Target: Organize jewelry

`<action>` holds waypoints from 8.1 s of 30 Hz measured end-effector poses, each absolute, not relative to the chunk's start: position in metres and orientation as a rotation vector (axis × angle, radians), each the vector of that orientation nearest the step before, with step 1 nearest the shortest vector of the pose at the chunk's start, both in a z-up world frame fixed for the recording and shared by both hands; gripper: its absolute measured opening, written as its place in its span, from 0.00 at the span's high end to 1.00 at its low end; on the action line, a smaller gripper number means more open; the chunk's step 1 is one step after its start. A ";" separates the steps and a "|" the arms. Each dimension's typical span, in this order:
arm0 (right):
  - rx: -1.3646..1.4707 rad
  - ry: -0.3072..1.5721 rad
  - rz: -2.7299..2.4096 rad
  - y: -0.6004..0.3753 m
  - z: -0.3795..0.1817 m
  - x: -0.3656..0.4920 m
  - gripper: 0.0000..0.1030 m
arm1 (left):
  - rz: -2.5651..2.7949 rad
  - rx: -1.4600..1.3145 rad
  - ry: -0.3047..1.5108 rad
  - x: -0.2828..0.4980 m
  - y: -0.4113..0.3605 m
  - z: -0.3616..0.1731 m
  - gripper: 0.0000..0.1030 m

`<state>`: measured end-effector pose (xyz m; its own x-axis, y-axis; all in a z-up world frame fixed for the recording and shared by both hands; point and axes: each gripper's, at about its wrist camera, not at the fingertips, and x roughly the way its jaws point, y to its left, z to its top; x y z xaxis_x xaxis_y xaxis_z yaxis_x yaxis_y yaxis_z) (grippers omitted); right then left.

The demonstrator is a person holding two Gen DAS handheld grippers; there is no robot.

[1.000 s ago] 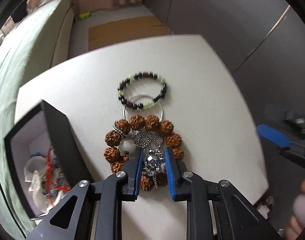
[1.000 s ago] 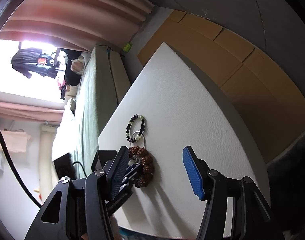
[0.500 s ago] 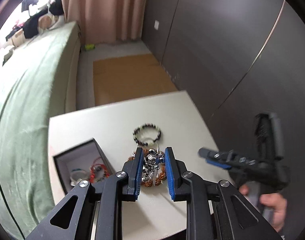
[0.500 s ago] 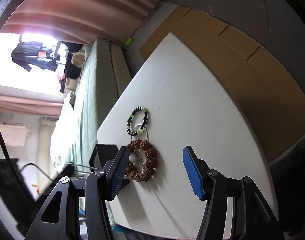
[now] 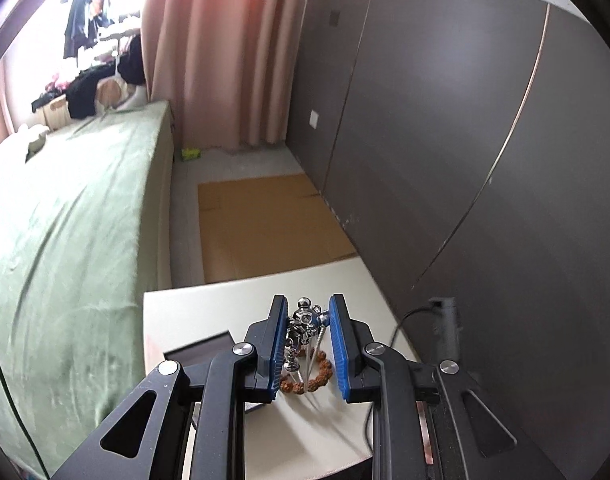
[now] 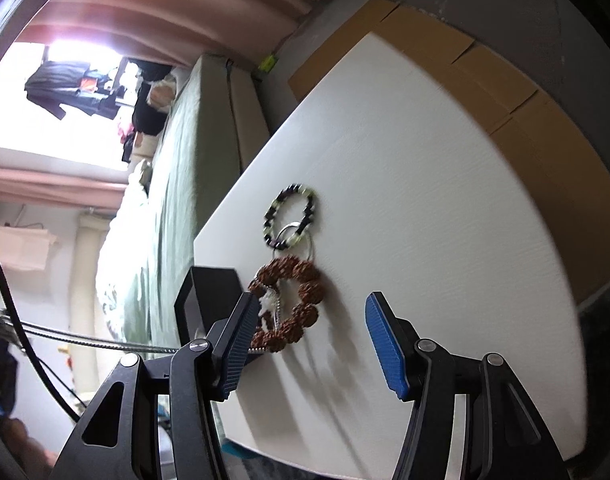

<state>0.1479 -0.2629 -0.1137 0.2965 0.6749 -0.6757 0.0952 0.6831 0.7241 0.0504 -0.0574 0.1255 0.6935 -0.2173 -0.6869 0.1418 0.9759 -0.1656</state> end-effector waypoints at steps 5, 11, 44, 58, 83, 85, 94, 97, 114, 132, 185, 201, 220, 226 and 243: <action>0.781 1.288 0.491 -0.241 -0.130 0.152 0.44 | -0.204 -0.100 0.739 0.043 -0.053 0.147 0.79; 0.809 1.344 0.490 -0.221 -0.151 0.155 0.52 | -0.192 -0.103 0.706 0.037 -0.042 0.165 1.00; 0.590 1.284 0.389 -0.248 -0.120 0.141 0.94 | -0.089 -0.217 1.200 0.027 -0.023 -0.096 0.45; 0.593 1.302 0.354 -0.254 -0.120 0.131 0.63 | -0.027 -0.094 1.214 0.027 -0.042 -0.132 0.44; 0.504 1.315 0.367 -0.224 -0.127 0.136 0.63 | -0.029 -0.151 1.190 0.031 -0.008 -0.106 0.93; 0.503 1.316 0.374 -0.223 -0.127 0.136 0.63 | -0.024 -0.162 1.205 0.033 -0.007 -0.108 0.76; 0.507 1.317 0.364 -0.229 -0.127 0.137 0.63 | -0.005 -0.079 1.211 0.040 -0.022 -0.127 0.47; 0.501 1.318 0.366 -0.229 -0.126 0.137 0.63 | -0.040 -0.040 1.214 0.035 -0.027 -0.129 0.47; 0.513 1.326 0.354 -0.233 -0.127 0.135 0.63 | -0.027 0.076 1.178 0.045 -0.030 -0.134 0.50; 0.403 1.292 0.313 -0.214 -0.121 0.138 0.63 | -0.071 -0.048 1.123 0.030 -0.011 -0.084 0.86; 0.473 1.031 0.490 -0.230 -0.035 0.099 0.81 | 0.077 0.145 0.615 0.057 0.007 0.217 0.86; 0.469 1.043 0.477 -0.231 -0.039 0.104 0.81 | 0.074 0.133 0.619 0.072 0.007 0.207 0.86; 0.463 1.050 0.458 -0.228 -0.044 0.108 0.80 | 0.014 0.035 0.799 0.092 0.019 0.085 0.86; 0.475 1.030 0.457 -0.228 -0.042 0.107 0.80 | -0.002 -0.030 0.848 0.097 0.024 0.047 0.86; 0.472 0.957 0.478 -0.206 -0.033 0.102 0.80 | 0.016 -0.453 0.866 0.064 0.081 -0.037 0.39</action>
<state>0.1016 -0.2063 -0.0334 0.4901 0.5772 -0.6532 -0.1746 0.7992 0.5751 0.0638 0.0805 -0.0371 0.6537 -0.1674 -0.7380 -0.1949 0.9051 -0.3778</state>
